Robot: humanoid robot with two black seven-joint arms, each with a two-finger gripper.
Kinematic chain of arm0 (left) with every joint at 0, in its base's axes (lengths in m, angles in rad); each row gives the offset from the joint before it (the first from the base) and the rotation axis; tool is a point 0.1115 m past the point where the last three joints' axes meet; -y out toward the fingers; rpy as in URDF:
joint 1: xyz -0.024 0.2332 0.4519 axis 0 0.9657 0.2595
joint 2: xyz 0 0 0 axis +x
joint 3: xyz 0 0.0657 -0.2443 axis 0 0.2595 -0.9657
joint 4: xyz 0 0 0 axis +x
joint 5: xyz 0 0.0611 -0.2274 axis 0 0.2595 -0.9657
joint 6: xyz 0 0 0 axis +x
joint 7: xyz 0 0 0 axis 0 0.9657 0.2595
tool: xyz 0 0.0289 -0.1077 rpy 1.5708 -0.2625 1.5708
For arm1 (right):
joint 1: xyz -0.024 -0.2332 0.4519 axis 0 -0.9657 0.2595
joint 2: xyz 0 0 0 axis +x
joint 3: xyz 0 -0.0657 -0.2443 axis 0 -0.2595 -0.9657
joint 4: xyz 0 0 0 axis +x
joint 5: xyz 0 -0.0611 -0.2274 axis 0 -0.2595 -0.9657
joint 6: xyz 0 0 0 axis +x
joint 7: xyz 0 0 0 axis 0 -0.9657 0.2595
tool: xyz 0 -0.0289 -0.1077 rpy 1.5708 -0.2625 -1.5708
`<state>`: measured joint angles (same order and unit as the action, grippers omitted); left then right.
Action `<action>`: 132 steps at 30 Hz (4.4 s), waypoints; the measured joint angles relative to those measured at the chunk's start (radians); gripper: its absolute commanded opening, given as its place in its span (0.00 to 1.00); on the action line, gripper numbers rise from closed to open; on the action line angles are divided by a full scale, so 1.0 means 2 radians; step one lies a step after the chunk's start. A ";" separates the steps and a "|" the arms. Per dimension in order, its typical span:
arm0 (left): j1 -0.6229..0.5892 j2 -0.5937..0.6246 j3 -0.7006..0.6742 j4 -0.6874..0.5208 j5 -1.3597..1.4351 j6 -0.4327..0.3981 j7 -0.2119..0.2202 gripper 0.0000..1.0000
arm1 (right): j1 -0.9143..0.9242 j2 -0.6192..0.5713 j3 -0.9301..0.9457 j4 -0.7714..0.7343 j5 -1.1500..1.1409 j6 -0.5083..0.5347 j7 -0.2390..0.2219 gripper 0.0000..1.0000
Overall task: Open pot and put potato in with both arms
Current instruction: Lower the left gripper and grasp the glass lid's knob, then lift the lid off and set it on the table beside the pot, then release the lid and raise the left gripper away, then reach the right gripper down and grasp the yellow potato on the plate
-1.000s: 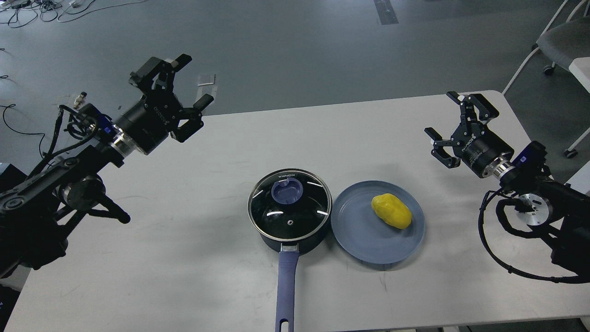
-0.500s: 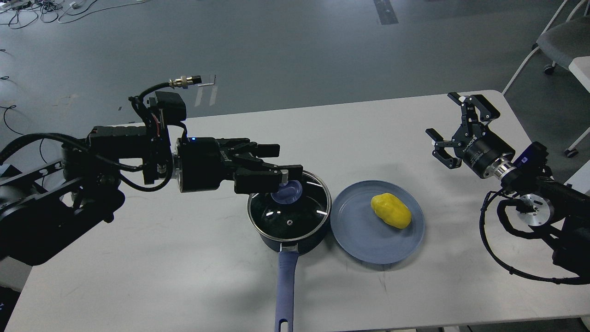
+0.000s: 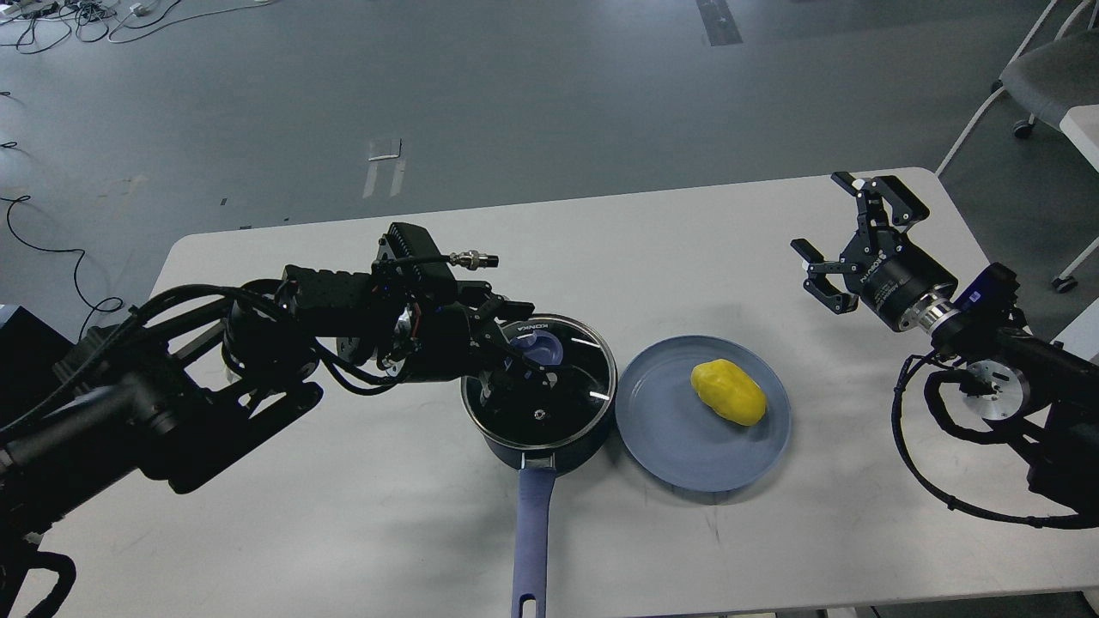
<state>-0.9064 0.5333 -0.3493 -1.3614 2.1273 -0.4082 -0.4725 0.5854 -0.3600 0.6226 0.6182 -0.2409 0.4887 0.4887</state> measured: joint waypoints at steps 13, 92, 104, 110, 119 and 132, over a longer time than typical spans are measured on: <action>0.019 -0.005 0.003 0.016 0.002 0.002 0.000 0.93 | -0.001 0.000 0.000 0.001 0.000 0.000 0.000 1.00; 0.155 0.179 0.003 0.125 -0.179 0.200 -0.008 0.98 | 0.001 -0.019 -0.001 0.005 0.000 0.000 0.000 1.00; 0.057 0.174 0.000 0.075 -0.736 0.061 -0.008 0.98 | 0.005 -0.037 -0.002 0.009 -0.001 0.000 0.000 1.00; 0.073 0.104 -0.009 0.138 -0.889 0.059 -0.008 0.98 | 0.001 -0.037 -0.019 0.010 -0.003 0.000 0.000 1.00; 0.108 0.058 -0.058 0.194 -0.904 0.012 -0.008 0.98 | 0.020 -0.090 -0.074 0.058 -0.063 0.000 0.000 1.00; 0.111 0.031 -0.078 0.221 -0.903 -0.016 -0.008 0.98 | 0.233 -0.290 -0.233 0.300 -0.381 0.000 0.000 1.00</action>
<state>-0.6842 0.5956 -0.5056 -0.9195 0.3204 -0.4407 -0.4889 1.0508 -0.9398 0.1573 1.2177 -1.0038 0.4888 0.4890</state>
